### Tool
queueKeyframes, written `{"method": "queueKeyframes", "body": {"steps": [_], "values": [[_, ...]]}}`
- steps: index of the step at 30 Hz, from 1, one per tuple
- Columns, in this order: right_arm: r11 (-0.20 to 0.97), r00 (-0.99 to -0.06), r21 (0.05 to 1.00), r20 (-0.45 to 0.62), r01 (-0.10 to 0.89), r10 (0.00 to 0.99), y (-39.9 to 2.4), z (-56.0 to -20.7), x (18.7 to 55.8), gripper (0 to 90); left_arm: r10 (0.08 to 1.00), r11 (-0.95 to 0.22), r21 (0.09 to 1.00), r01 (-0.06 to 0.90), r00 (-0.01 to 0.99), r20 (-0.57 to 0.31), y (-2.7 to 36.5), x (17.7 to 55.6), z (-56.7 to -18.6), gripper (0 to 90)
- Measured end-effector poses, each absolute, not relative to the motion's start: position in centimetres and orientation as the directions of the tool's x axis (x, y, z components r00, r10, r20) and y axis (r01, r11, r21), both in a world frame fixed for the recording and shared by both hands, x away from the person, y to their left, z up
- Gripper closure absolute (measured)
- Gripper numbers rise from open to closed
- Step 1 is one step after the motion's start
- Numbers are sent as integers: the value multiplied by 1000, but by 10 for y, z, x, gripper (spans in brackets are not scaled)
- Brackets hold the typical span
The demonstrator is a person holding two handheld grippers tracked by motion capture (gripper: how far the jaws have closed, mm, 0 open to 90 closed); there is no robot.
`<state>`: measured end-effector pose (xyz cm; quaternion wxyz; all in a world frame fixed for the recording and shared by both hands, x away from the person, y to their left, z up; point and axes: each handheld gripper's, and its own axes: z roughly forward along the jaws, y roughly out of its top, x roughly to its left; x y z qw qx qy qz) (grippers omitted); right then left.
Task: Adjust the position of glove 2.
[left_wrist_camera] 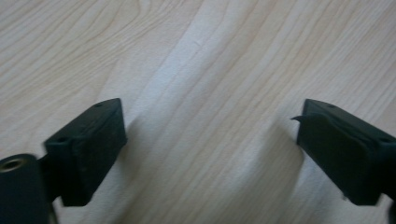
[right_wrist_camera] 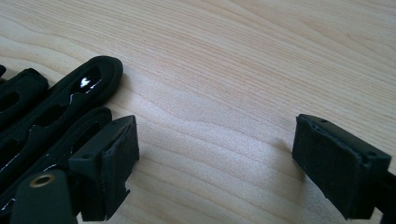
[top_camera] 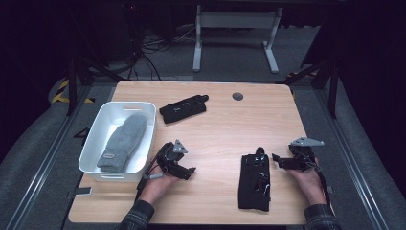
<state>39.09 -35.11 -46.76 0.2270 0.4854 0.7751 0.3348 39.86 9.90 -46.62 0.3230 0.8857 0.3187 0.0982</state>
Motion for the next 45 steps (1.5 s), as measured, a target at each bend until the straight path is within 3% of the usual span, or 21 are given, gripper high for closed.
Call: {"method": "queueKeyframes", "body": {"steps": [2,4,9,16,36,45], "values": [[305,-426,739,-27,600,905,-351,-468,391,150,631,-570,639,516,773,-62,101,405,-462,192],[305,-426,739,-27,600,905,-351,-468,391,150,636,-541,651,532,765,-97,100,414,-461,308],[306,-427,739,-27,601,904,-351,-468,391,150,657,-520,662,539,748,-93,87,430,-452,596],[305,-427,739,-26,600,904,-351,-468,391,150,700,-465,679,568,705,-111,79,471,-444,897],[304,-429,740,-24,600,903,-351,-468,391,152,828,-413,692,592,560,16,73,566,-436,900],[305,-429,740,-25,600,903,-351,-468,391,152,845,-382,649,657,533,-42,87,583,-453,900]]}}
